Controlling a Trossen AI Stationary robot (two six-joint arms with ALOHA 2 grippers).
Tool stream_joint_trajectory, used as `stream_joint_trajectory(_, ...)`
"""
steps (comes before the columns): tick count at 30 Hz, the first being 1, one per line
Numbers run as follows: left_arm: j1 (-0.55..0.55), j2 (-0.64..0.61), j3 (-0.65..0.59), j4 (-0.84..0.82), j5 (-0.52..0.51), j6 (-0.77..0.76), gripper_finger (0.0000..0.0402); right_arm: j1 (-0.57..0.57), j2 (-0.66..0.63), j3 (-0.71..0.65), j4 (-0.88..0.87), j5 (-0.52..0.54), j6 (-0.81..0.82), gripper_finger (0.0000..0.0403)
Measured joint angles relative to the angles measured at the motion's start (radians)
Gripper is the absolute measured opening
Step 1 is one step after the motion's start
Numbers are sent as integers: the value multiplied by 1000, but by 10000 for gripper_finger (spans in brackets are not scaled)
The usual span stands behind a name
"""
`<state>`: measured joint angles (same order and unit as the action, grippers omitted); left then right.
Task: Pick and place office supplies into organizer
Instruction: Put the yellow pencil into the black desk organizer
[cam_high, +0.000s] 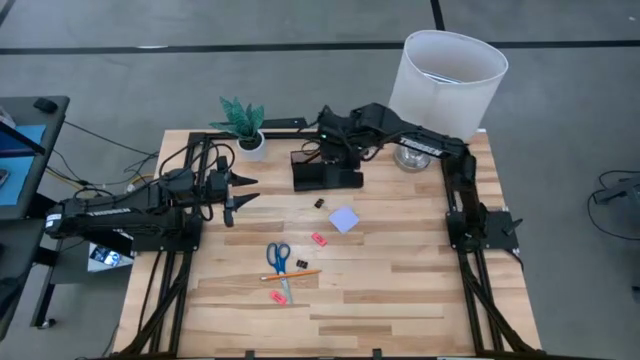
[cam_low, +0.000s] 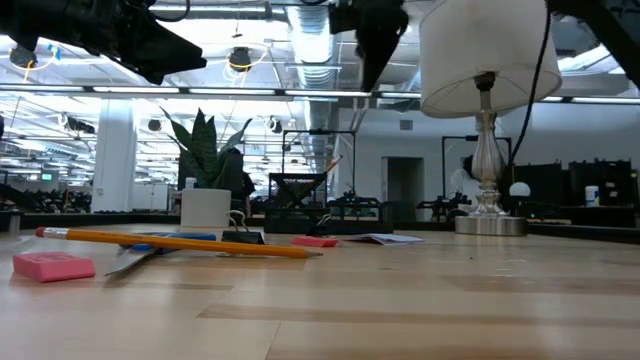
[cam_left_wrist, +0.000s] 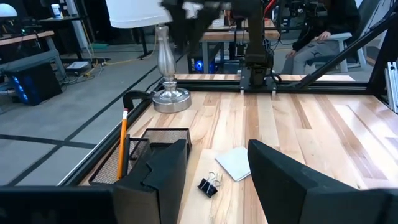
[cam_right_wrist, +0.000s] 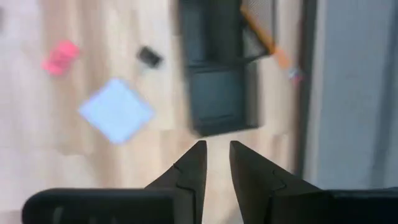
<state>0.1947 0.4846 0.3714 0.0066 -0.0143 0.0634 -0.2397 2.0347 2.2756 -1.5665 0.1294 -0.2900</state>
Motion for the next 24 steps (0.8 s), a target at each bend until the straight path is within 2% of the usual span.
stream_joint_trajectory(7,0,0,0,-71,0,-91,165,83,-113,-117,-5,-51,100,66)
stream_joint_trajectory(13,-39,0,0,-188,0,-206,165,165,-206,-314,3,-52,180,66)
stream_joint_trajectory(21,-233,0,0,-173,-4,-292,165,269,-342,-668,198,-50,355,66)
stream_joint_trajectory(24,-320,0,0,-192,-68,-299,165,312,-394,-789,293,-48,432,66)
